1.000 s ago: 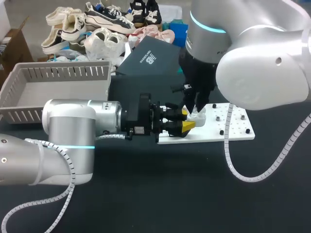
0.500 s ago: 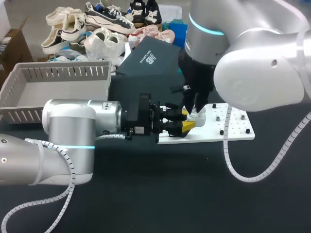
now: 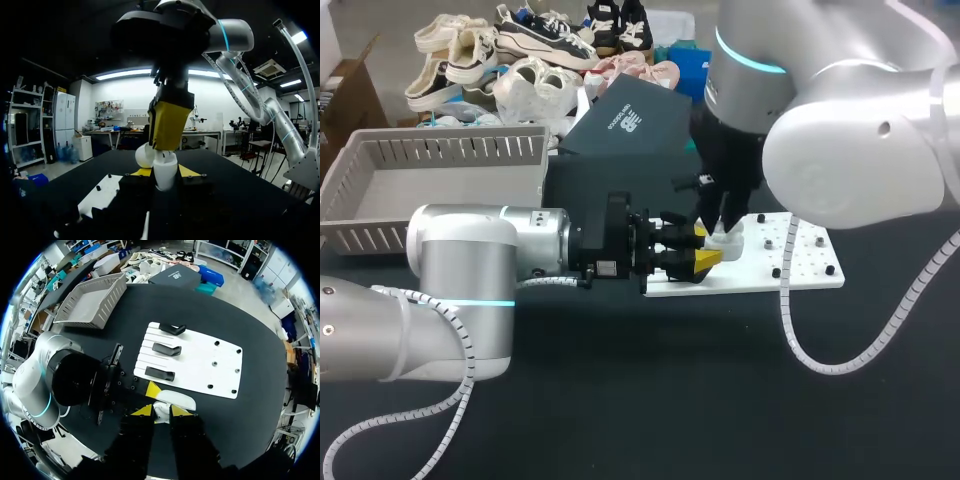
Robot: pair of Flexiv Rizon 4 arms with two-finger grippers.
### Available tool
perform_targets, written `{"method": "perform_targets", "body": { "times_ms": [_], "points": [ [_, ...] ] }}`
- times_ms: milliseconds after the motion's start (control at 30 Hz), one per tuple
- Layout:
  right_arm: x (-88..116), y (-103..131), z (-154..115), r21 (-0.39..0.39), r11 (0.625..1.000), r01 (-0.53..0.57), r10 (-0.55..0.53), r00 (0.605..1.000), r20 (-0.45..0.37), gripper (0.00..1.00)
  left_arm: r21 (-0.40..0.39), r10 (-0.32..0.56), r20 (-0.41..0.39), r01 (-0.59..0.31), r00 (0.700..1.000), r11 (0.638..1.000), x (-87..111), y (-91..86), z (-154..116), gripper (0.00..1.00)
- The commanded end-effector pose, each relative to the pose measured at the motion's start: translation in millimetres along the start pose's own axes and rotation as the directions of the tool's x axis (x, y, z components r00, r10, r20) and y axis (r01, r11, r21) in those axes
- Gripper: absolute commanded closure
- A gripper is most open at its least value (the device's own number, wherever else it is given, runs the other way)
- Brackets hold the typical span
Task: Pick up each earbud case from the left stands, insert the matching earbuds, close the lid, and place the case in the box.
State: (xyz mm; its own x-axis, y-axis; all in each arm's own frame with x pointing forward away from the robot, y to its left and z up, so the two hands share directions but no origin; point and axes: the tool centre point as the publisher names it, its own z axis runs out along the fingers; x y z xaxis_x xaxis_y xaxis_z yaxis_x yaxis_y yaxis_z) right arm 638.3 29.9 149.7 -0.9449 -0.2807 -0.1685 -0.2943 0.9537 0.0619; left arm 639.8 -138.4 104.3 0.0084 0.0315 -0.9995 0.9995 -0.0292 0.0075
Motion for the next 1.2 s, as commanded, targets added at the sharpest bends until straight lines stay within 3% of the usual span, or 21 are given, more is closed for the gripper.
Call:
{"method": "perform_targets", "body": {
  "times_ms": [33, 300, 400, 467, 667, 700, 767, 867, 900, 1033, 1200],
  "points": [
    [1.7, -2.4, 2.9, 0.000, 1.000, 0.000, 0.000, 1.000, 0.000, 1.00, -0.005, 0.002, 0.001, -0.002, 1.000, 1.000, 0.2, -1.4, 0.3, 1.00],
    [5.0, -3.4, 4.0, 0.025, 0.999, 0.020, -0.020, 1.000, -0.010, 1.00, -0.005, 0.002, 0.001, -0.002, 1.000, 1.000, 0.2, -1.4, 0.3, 1.00],
    [5.1, -3.0, 5.0, 0.030, 0.999, 0.023, -0.023, 1.000, -0.012, 0.58, -0.005, 0.002, 0.001, -0.002, 1.000, 1.000, 0.2, -1.4, 0.3, 1.00],
    [5.3, -2.2, 4.9, 0.031, 0.999, 0.026, -0.025, 1.000, -0.012, 0.53, -0.005, 0.002, 0.001, -0.002, 1.000, 1.000, 0.2, -1.4, 0.3, 1.00],
    [11.5, -0.6, -10.6, 0.024, 0.999, 0.035, -0.035, 0.999, 0.022, 0.51, -0.005, 0.002, 0.001, -0.002, 1.000, 1.000, 0.2, -1.4, 0.3, 1.00],
    [13.4, -0.7, -14.9, 0.025, 0.999, 0.035, -0.036, 0.999, 0.032, 0.48, -0.005, 0.002, 0.001, -0.002, 1.000, 1.000, 0.2, -1.4, 0.3, 1.00],
    [14.4, -1.8, -20.8, 0.031, 0.999, 0.025, -0.026, 0.998, 0.056, 0.35, -0.005, 0.002, 0.001, -0.002, 1.000, 1.000, 0.2, -1.4, 0.3, 1.00],
    [13.0, -8.1, -28.4, 0.037, 0.998, -0.042, 0.038, 0.995, 0.094, 0.05, -0.005, 0.002, 0.001, -0.002, 1.000, 1.000, 0.2, -1.4, 0.3, 1.00],
    [10.7, -11.8, -29.5, 0.036, 0.996, -0.080, 0.076, 0.992, 0.105, 0.00, -0.005, 0.002, 0.001, -0.002, 1.000, 1.000, 0.2, -1.4, 0.3, 1.00],
    [-7.3, -29.7, -26.2, 0.036, 0.955, -0.295, 0.287, 0.947, 0.140, 0.00, -0.005, 0.002, 0.001, -0.002, 1.000, 1.000, 0.2, -1.4, 0.3, 1.00],
    [-19.7, -45.0, -18.7, 0.049, 0.896, -0.441, 0.429, 0.890, 0.153, 0.00, -0.005, 0.002, 0.001, -0.002, 1.000, 1.000, 0.2, -1.4, 0.3, 1.00]
  ]
}}
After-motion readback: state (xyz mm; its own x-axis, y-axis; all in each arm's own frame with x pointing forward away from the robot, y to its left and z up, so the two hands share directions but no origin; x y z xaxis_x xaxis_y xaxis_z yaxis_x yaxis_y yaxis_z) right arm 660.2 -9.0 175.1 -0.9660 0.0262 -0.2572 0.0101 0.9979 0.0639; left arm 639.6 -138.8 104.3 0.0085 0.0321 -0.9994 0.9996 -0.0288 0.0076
